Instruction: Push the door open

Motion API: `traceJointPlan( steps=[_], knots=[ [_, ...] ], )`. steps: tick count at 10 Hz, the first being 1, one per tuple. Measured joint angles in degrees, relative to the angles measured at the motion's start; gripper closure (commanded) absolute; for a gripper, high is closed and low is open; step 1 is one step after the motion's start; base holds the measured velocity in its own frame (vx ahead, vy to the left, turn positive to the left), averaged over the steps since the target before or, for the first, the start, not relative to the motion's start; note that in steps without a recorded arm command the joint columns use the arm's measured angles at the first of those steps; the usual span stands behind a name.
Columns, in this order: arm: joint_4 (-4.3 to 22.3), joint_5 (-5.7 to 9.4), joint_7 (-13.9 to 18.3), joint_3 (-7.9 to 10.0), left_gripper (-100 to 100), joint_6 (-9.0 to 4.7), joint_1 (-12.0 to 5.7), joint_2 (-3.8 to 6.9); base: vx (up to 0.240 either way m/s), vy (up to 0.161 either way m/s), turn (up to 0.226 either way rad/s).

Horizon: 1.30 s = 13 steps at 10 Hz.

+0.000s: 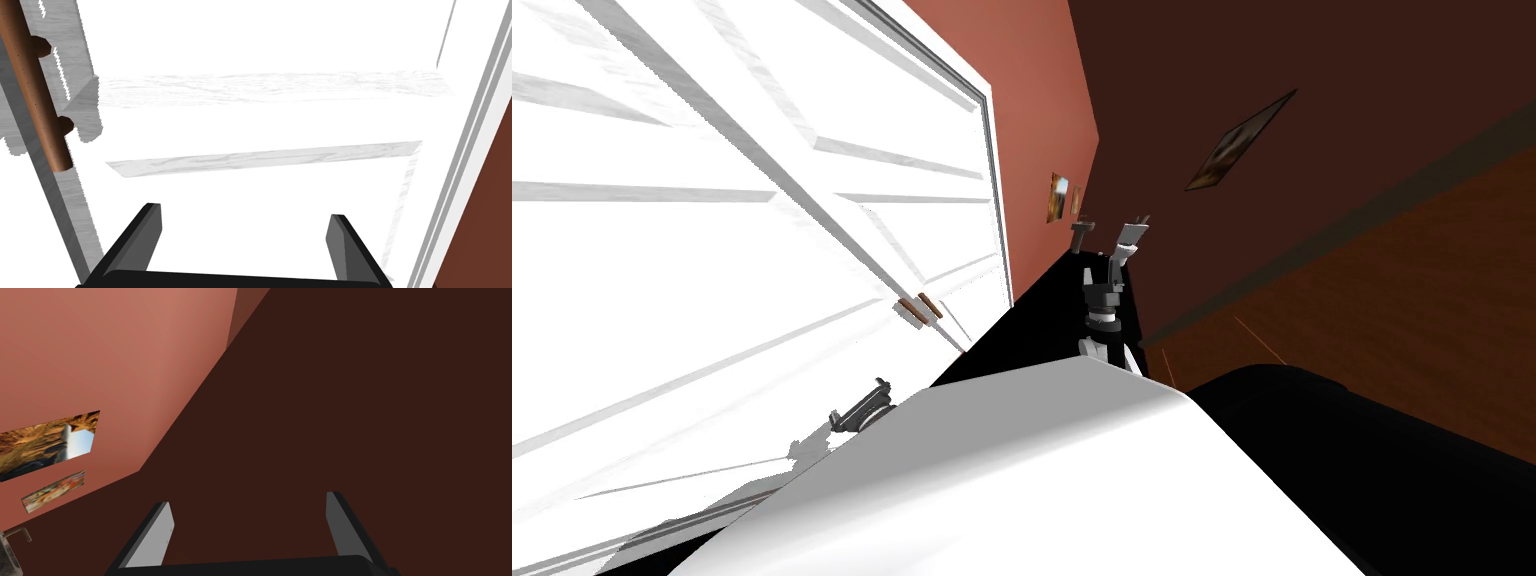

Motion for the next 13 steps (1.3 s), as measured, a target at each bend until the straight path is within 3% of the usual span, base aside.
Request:
traceJointPlan(
  steps=[2,4,5,9,13],
  knots=[
    [0.5,0.02,-0.8,-0.12,-100,0.03,-1.36,-0.94,0.227,-0.006,-0.051],
    [-1.5,-0.27,-0.7,-0.71,-100,-1.1,-2.37,-2.88,0.221,0.039,-0.066],
    [0.6,-0.03,-1.6,-0.47,-100,-0.41,-3.43,-2.66,0.201,0.041,-0.073],
    [-0.9,-0.39,-2.0,-1.53,-100,-0.7,-5.69,-5.31,0.183,0.043,-0.064],
    [-1.0,-0.48,-1.9,-1.7,-100,-0.73,-5.74,-5.02,-0.137,0.052,0.021]
  ],
)
